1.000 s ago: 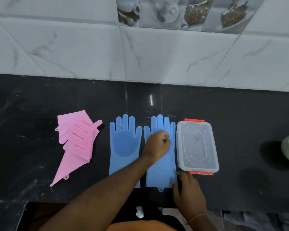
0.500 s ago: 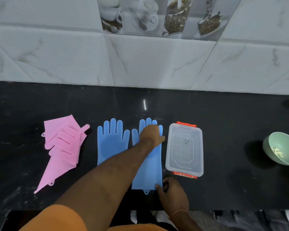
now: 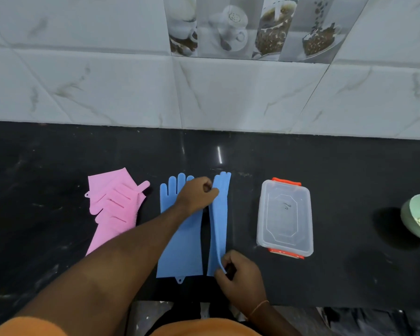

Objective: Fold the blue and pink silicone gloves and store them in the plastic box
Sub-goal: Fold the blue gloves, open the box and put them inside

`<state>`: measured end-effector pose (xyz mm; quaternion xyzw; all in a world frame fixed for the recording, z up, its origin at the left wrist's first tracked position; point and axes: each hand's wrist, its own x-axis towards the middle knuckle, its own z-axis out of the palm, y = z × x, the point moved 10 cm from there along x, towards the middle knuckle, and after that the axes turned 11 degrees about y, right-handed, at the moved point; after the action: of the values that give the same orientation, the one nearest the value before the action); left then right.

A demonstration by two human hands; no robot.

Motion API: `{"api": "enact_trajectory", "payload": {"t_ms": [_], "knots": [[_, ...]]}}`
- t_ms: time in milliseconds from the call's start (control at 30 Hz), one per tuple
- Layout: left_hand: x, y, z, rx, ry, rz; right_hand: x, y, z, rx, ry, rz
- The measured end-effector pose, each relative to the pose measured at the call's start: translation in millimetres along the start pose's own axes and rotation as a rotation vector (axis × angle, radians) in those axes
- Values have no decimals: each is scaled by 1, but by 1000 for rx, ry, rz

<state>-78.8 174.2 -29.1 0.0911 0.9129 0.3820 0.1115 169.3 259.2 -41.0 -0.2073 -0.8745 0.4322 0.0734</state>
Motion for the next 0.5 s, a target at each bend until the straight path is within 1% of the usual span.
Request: {"api": "enact_trajectory", "payload": {"t_ms": [67, 133, 267, 300, 400, 500], "knots": [[-1, -18, -30, -25, 83, -10, 3, -22, 15, -22, -26, -71], [0, -35, -59, 27, 184, -25, 5, -40, 27, -40, -49, -128], [-16, -90, -100, 97, 304, -208, 6, -75, 52, -47, -73, -279], [-20, -101, -104, 94, 295, -236, 6, -81, 57, -54, -75, -313], [-21, -117, -109, 72, 263, -211, 5, -96, 75, -102, -95, -412], [-20, -123, -112, 58, 224, -237, 1, -104, 92, -149, -145, -461]]}}
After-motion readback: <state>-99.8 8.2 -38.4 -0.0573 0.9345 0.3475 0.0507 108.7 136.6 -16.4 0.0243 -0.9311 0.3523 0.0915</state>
